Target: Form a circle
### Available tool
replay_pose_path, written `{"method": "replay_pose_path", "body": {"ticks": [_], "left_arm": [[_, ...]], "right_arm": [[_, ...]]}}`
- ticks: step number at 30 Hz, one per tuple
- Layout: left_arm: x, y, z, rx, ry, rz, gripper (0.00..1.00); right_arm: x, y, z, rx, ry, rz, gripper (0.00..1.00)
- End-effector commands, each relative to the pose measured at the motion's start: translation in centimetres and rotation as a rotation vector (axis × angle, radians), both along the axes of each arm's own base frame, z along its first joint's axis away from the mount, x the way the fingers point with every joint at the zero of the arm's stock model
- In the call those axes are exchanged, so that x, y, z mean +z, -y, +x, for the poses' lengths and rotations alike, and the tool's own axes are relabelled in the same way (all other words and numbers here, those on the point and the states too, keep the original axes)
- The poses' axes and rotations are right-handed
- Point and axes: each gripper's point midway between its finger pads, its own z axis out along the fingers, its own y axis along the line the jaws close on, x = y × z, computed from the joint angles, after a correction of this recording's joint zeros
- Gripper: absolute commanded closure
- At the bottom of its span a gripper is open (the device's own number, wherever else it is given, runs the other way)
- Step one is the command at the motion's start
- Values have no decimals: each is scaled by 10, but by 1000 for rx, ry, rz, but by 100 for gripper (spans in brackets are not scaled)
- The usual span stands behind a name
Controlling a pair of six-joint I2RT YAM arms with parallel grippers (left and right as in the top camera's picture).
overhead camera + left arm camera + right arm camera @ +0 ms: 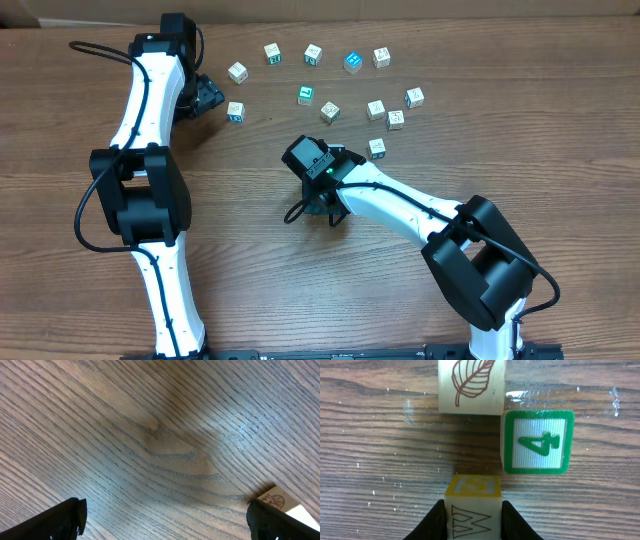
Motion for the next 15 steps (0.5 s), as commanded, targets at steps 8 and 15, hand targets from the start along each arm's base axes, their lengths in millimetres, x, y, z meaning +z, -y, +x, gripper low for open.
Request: {"method": "replay_pose_path", "body": {"ticks": [8, 15], "left_arm": [[16, 4, 1, -27, 29, -1, 1], [16, 4, 1, -27, 29, -1, 1]], "right_arm": [[-2, 3, 6, -5, 29, -14, 74], [-2, 4, 6, -7, 31, -16, 67]]}}
